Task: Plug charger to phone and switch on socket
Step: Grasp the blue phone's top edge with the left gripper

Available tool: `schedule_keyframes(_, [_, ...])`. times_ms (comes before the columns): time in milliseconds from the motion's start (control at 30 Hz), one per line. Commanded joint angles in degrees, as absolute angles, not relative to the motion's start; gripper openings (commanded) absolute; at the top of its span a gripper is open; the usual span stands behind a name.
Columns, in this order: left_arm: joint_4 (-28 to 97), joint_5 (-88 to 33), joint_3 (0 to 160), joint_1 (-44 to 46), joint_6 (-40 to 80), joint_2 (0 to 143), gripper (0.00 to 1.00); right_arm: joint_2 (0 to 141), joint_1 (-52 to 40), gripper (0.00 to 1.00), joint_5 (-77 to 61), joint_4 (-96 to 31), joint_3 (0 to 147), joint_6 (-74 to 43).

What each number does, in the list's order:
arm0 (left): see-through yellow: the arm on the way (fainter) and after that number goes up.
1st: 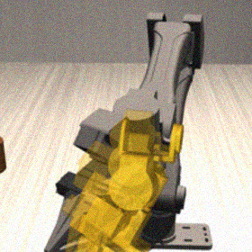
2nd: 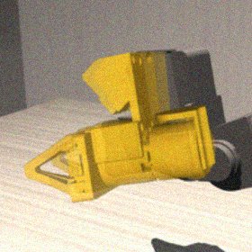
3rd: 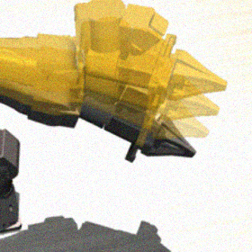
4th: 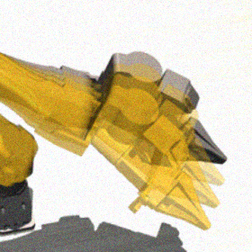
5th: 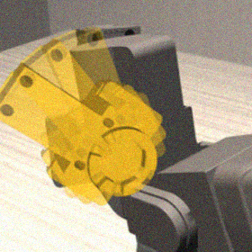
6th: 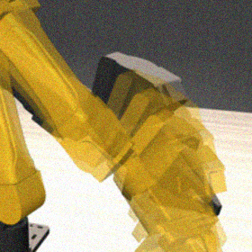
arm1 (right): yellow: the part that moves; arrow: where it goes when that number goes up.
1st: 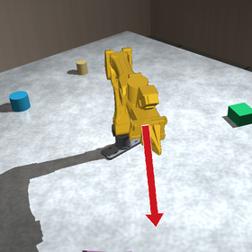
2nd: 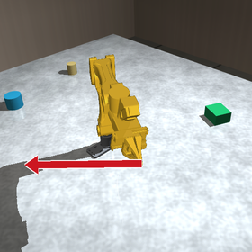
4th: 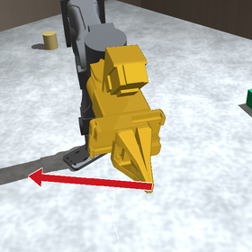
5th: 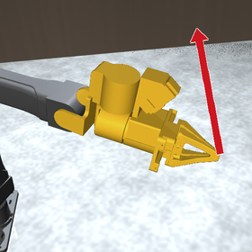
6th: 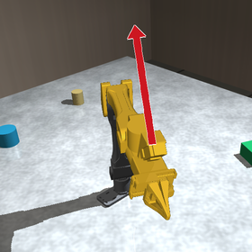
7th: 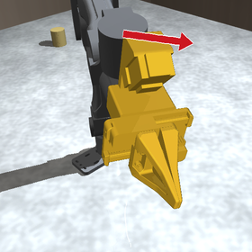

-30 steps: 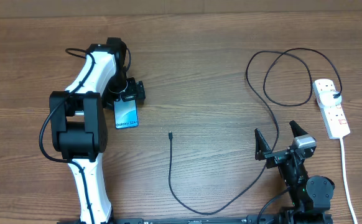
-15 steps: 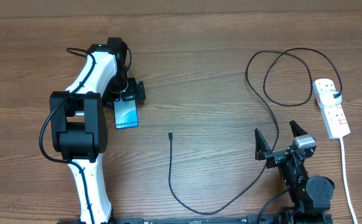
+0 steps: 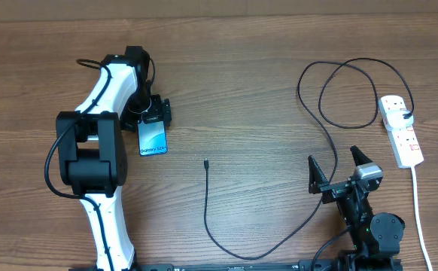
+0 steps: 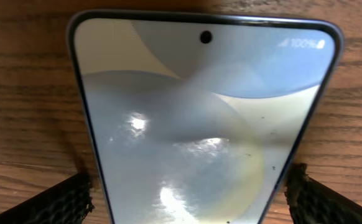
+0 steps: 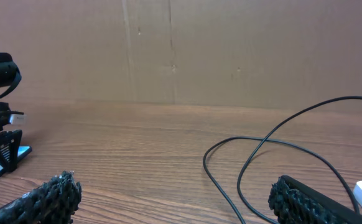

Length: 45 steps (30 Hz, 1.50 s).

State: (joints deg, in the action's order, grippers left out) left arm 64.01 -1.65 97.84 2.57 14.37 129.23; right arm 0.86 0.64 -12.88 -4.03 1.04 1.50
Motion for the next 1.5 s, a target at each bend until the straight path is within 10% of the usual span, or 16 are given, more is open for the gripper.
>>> schedule_keyframes(0, [63.0,-1.6,94.3,1.4,12.2,134.6,0.92,0.5,0.3,1.00,-12.5,-3.7,0.5,1.6])
schedule_keyframes(700, [63.0,-1.5,94.3,2.8,12.2,134.5,0.64,0.5,0.3,1.00,-12.5,-3.7,0.5,1.6])
schedule_keyframes(1467, [70.5,-11.2,104.6,2.7,9.8,132.6,0.64,0.5,0.3,1.00,-12.5,-3.7,0.5,1.6])
